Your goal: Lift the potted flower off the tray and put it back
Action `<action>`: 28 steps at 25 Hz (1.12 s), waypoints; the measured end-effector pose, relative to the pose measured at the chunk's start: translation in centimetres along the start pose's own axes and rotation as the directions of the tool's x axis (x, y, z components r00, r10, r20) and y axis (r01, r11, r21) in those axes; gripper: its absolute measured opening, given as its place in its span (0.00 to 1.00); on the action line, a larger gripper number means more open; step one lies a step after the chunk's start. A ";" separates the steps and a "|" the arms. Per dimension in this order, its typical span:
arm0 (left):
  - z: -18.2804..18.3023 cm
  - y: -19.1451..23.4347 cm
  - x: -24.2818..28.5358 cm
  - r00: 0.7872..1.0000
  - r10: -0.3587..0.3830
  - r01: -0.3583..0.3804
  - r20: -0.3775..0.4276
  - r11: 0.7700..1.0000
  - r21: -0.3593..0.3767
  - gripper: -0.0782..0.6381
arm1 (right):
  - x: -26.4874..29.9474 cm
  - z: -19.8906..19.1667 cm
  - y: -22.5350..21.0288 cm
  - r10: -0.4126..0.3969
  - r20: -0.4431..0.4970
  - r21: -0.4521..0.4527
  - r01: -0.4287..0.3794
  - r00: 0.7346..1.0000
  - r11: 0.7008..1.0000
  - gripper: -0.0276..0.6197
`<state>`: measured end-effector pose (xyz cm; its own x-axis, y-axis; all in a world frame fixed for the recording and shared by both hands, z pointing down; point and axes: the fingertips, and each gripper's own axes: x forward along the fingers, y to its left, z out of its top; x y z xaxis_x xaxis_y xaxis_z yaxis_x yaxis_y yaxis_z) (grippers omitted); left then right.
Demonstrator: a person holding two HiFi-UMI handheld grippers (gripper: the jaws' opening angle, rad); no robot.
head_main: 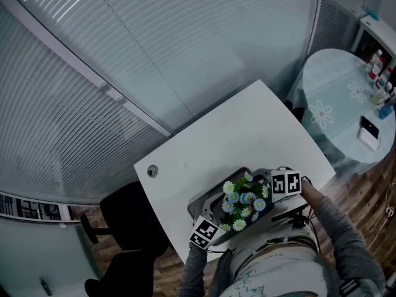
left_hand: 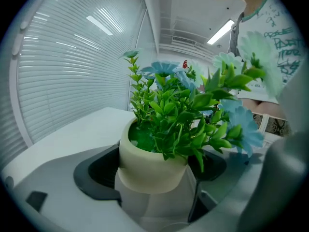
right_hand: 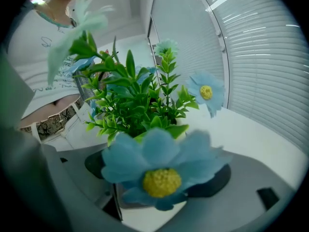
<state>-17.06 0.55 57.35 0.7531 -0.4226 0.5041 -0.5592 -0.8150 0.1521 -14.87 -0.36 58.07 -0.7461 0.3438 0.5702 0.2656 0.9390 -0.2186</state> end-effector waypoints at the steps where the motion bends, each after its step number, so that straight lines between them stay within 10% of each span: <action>1: 0.2 -0.1 -0.1 1.000 0.002 -0.002 0.003 1.000 0.001 0.73 | -0.1 0.1 0.1 0.002 -0.002 0.000 -0.002 1.000 1.000 0.62; 28: 4.6 -0.8 -3.0 0.996 0.078 -0.079 0.046 0.997 0.027 0.73 | -3.0 4.6 1.0 0.006 -0.017 -0.093 -0.007 1.000 0.996 0.62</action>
<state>-17.30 0.65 51.78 0.7224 -0.5024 0.4751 -0.6075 -0.7893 0.0890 -15.18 -0.48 52.49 -0.7340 0.3494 0.5823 0.3268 0.9334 -0.1482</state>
